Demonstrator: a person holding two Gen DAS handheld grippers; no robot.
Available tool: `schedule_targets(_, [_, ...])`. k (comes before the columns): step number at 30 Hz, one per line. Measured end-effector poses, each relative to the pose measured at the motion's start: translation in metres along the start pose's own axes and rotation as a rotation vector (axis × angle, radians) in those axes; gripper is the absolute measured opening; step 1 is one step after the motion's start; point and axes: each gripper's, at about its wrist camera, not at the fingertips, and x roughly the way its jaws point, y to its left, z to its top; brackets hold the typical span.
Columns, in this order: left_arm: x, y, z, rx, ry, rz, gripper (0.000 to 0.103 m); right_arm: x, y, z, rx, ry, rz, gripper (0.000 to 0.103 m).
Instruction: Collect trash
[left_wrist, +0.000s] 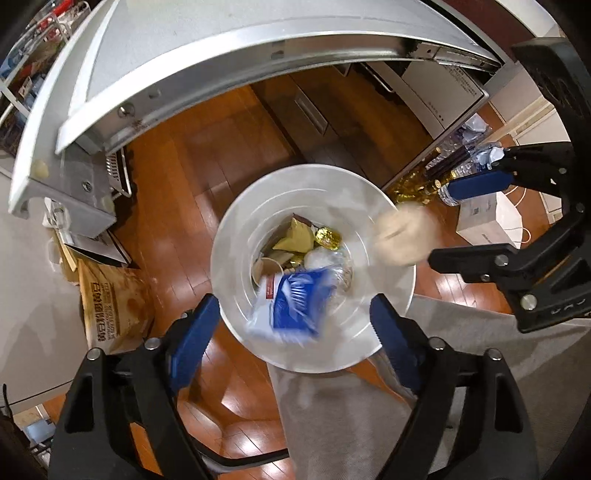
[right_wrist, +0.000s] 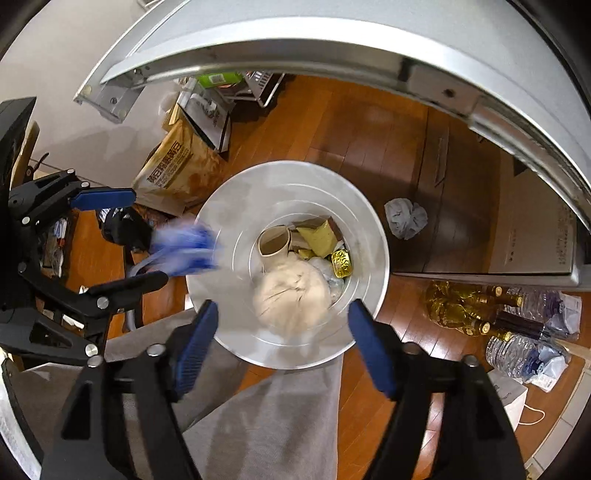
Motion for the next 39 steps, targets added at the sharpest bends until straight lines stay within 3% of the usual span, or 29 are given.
schedule_targets(3, [-0.002,0.002,0.0,-0.014,0.002,0.0,0.093,-0.005,-0.003,-0.001,0.018,-0.003,-0.001,0.073])
schedule_targets(5, [-0.004,0.004,0.0,-0.022,0.0,-0.012,0.093,-0.009,-0.005,-0.002,0.028,-0.005,0.002,0.075])
schedule_targets(10, [-0.014,0.004,0.001,-0.025,0.002,-0.018,0.093,-0.025,-0.01,-0.004,0.073,-0.024,0.031,0.092])
schedule_targets(18, [-0.044,0.008,0.006,-0.073,-0.007,-0.088,0.093,-0.05,-0.017,-0.007,0.132,-0.006,0.092,0.098])
schedule_targets(23, [-0.083,0.011,0.015,-0.112,-0.119,-0.08,0.093,-0.085,-0.015,0.0,0.129,-0.099,0.083,0.098])
schedule_targets(32, [-0.135,0.024,0.038,-0.194,-0.3,0.012,0.099,-0.146,-0.012,0.028,0.131,-0.306,0.063,0.098])
schedule_targets(39, [-0.174,0.044,0.052,-0.264,-0.466,0.129,0.099,-0.187,-0.016,0.048,0.142,-0.486,-0.009,0.098])
